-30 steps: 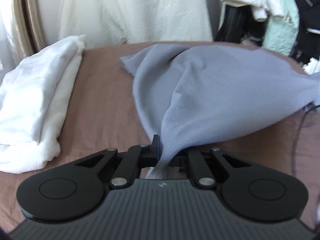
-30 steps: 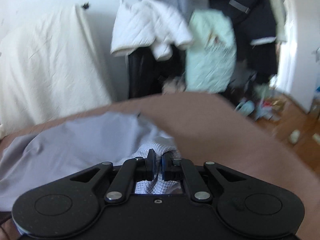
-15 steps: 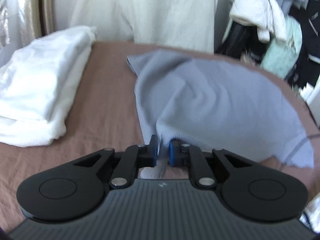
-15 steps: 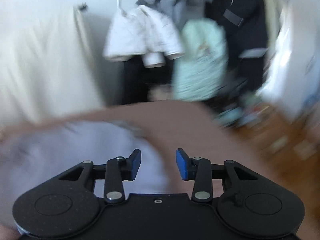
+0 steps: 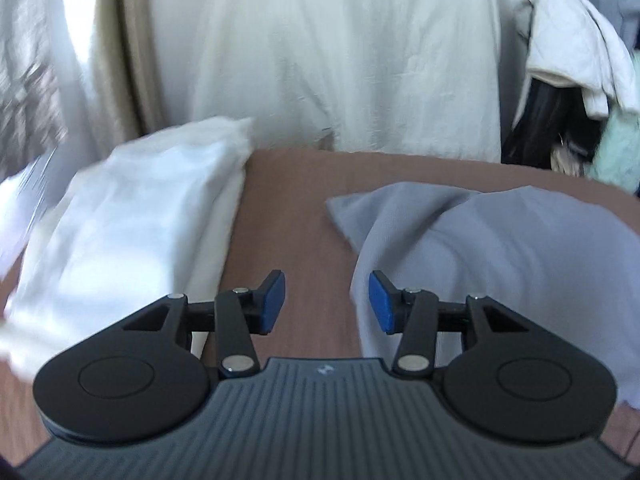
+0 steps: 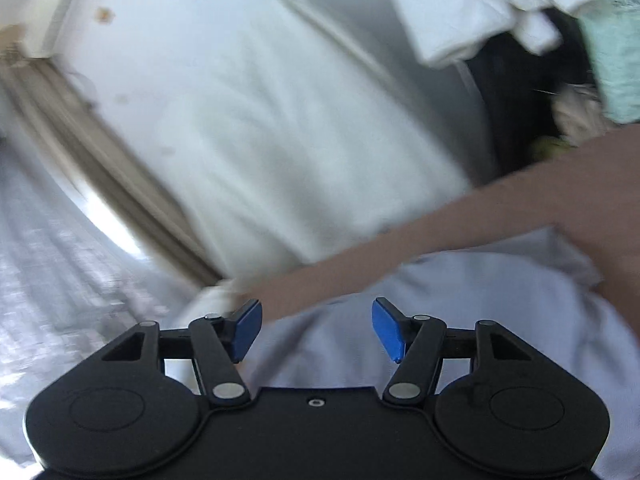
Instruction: Fold clothes
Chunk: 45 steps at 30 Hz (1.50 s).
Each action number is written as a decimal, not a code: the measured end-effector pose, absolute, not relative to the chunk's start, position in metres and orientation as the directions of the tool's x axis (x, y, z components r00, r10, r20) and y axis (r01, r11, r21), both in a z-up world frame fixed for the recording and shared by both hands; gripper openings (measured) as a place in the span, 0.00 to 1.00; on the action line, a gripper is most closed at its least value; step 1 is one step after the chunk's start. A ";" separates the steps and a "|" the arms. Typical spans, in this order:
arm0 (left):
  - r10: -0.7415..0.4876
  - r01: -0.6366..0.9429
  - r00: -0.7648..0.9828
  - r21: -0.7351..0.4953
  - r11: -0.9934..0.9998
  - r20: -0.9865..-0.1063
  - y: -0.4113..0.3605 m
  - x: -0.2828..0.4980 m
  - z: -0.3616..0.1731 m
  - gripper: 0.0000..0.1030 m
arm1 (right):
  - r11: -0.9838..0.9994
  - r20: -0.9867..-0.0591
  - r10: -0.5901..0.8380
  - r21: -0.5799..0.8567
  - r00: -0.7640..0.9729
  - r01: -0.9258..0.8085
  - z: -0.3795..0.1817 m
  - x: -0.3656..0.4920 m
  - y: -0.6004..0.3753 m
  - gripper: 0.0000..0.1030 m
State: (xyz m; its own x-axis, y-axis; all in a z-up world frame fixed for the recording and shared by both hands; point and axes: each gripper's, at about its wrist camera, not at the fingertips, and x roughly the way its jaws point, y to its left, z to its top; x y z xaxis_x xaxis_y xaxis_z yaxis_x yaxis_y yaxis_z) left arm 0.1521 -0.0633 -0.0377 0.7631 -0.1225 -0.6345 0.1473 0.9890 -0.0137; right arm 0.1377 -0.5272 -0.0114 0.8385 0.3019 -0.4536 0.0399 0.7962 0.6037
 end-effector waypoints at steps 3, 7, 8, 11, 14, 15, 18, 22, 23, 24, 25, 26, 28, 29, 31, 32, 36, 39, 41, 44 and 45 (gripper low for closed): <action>-0.127 0.101 0.744 -0.077 0.992 -0.656 -0.075 0.202 -0.050 0.51 | 0.799 -0.506 0.214 0.583 0.836 0.148 -0.045 0.151 -0.557 0.64; -0.138 0.072 0.716 -0.125 0.990 -0.684 -0.093 0.260 -0.075 0.51 | 0.834 -0.600 0.047 0.464 0.798 0.300 -0.091 0.163 -0.588 0.64; -0.142 0.082 0.711 -0.120 0.989 -0.689 -0.099 0.272 -0.081 0.51 | 0.830 -0.612 0.027 0.454 0.791 0.323 -0.101 0.166 -0.594 0.64; -0.195 0.135 0.690 -0.141 0.981 -0.697 -0.116 0.298 -0.100 0.51 | 0.829 -0.632 -0.024 0.420 0.775 0.368 -0.122 0.178 -0.606 0.64; -0.244 0.221 0.713 -0.120 0.968 -0.657 -0.144 0.299 -0.107 0.52 | 0.831 -0.594 -0.161 0.349 0.788 0.433 -0.139 0.178 -0.603 0.66; -0.254 0.259 0.707 -0.091 0.961 -0.660 -0.155 0.298 -0.109 0.54 | 0.846 -0.586 -0.187 0.312 0.788 0.433 -0.145 0.180 -0.599 0.66; -0.273 0.323 0.673 -0.058 0.945 -0.688 -0.180 0.302 -0.119 0.58 | 0.876 -0.598 -0.153 0.287 0.787 0.388 -0.154 0.193 -0.590 0.66; -0.266 0.328 0.673 -0.043 0.944 -0.690 -0.186 0.298 -0.127 0.56 | 0.874 -0.612 0.036 0.403 0.790 0.273 -0.171 0.203 -0.584 0.20; -0.262 0.328 0.678 -0.035 0.944 -0.687 -0.186 0.295 -0.128 0.45 | 0.898 -0.630 0.043 0.364 0.776 0.246 -0.168 0.204 -0.575 0.18; -0.258 0.329 0.683 -0.027 0.944 -0.684 -0.186 0.292 -0.128 0.34 | 0.923 -0.643 0.052 0.323 0.764 0.210 -0.165 0.205 -0.566 0.15; -0.254 0.330 0.688 -0.019 0.944 -0.680 -0.186 0.290 -0.129 0.15 | 0.939 -0.653 0.082 0.304 0.753 0.161 -0.159 0.203 -0.557 0.14; -0.250 0.330 0.693 -0.010 0.944 -0.677 -0.186 0.287 -0.130 0.07 | 0.944 -0.652 0.142 0.316 0.744 0.097 -0.153 0.198 -0.549 0.14; -0.242 0.331 0.702 0.006 0.944 -0.670 -0.187 0.281 -0.131 0.04 | 0.907 -0.620 0.341 0.414 0.707 -0.075 -0.143 0.182 -0.536 0.14; -0.238 0.332 0.707 0.015 0.943 -0.666 -0.187 0.279 -0.132 0.03 | 0.867 -0.593 0.445 0.473 0.671 -0.157 -0.142 0.173 -0.531 0.14; -0.230 0.332 0.716 0.031 0.943 -0.659 -0.187 0.273 -0.133 0.03 | 0.857 -0.629 0.492 0.473 0.602 -0.206 -0.142 0.161 -0.520 0.16; -0.227 0.332 0.721 0.040 0.942 -0.655 -0.187 0.270 -0.133 0.03 | 0.875 -0.664 0.469 0.439 0.583 -0.203 -0.142 0.158 -0.514 0.17; -0.306 0.377 0.707 -0.025 0.926 -0.638 -0.189 0.240 -0.124 0.03 | 0.873 -0.639 0.437 0.470 0.633 -0.129 -0.140 0.161 -0.525 0.30; -0.390 0.422 0.684 -0.102 0.901 -0.617 -0.190 0.211 -0.114 0.03 | 0.820 -0.558 0.424 0.571 0.714 -0.042 -0.138 0.164 -0.551 0.47; -0.453 0.451 0.651 -0.170 0.876 -0.609 -0.188 0.192 -0.114 0.03 | 0.785 -0.521 0.398 0.620 0.756 0.014 -0.143 0.163 -0.564 0.53; -0.498 0.473 0.609 -0.221 0.853 -0.617 -0.186 0.171 -0.119 0.03 | 0.756 -0.535 0.351 0.646 0.768 0.105 -0.152 0.172 -0.581 0.55; -0.485 0.473 0.618 -0.199 0.858 -0.619 -0.187 0.166 -0.120 0.03 | 0.755 -0.560 0.330 0.639 0.760 0.144 -0.157 0.177 -0.585 0.55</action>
